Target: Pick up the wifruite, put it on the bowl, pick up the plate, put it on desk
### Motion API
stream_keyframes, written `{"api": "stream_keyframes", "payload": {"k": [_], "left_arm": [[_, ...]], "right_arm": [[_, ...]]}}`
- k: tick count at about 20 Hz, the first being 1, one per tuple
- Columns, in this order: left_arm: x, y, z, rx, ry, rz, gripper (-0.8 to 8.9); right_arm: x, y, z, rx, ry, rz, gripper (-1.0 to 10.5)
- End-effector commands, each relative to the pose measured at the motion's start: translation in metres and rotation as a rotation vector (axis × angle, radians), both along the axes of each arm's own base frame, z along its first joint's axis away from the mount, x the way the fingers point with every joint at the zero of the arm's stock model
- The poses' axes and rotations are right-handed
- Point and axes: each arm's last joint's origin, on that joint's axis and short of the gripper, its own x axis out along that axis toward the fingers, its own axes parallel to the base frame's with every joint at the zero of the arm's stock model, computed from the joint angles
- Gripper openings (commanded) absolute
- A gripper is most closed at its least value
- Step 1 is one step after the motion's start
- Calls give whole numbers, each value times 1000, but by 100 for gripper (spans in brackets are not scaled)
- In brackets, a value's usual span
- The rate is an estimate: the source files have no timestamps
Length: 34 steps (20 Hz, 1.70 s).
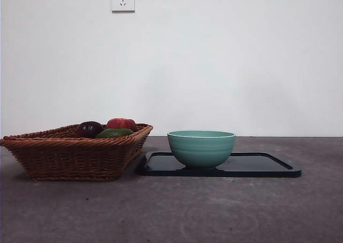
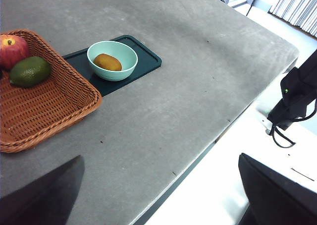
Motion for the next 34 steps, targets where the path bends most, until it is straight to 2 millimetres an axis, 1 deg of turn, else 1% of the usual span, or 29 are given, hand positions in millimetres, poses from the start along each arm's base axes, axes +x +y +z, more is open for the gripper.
{"api": "stream_keyframes", "payload": {"k": [1, 4, 6, 8, 12, 15, 20, 25, 29, 31, 34], "left_arm": [[0, 2, 4, -6, -32, -16, 500], [0, 2, 4, -4, -36, -17, 500], [0, 2, 4, 6, -49, -25, 500], [0, 2, 4, 16, -63, -33, 500], [0, 1, 4, 13, -61, -32, 500], [0, 0, 8, -39, -77, -25, 500], [2, -3, 18, -126, -125, -22, 500], [2, -3, 20, -152, -132, -14, 496], [6, -3, 27, -252, -119, 151, 500], [9, -8, 28, -273, -81, 173, 500], [20, -27, 30, -241, -34, 185, 500]], "right_arm": [[-36, -6, -1, 11, 44, 76, 588], [-84, -22, -6, 64, 6, 115, 588], [-113, -32, -14, 156, -26, 153, 588], [-135, -44, -23, 234, -77, 155, 588], [-170, -70, -42, 317, -150, 132, 588], [-188, -84, -55, 348, -194, 132, 588], [-207, -98, -65, 384, -250, 139, 588], [-210, -101, -65, 400, -262, 145, 588], [-210, -100, -63, 414, -275, 146, 588], [-210, -100, -63, 416, -277, 147, 588], [-209, -100, -62, 423, -289, 148, 588]]}}
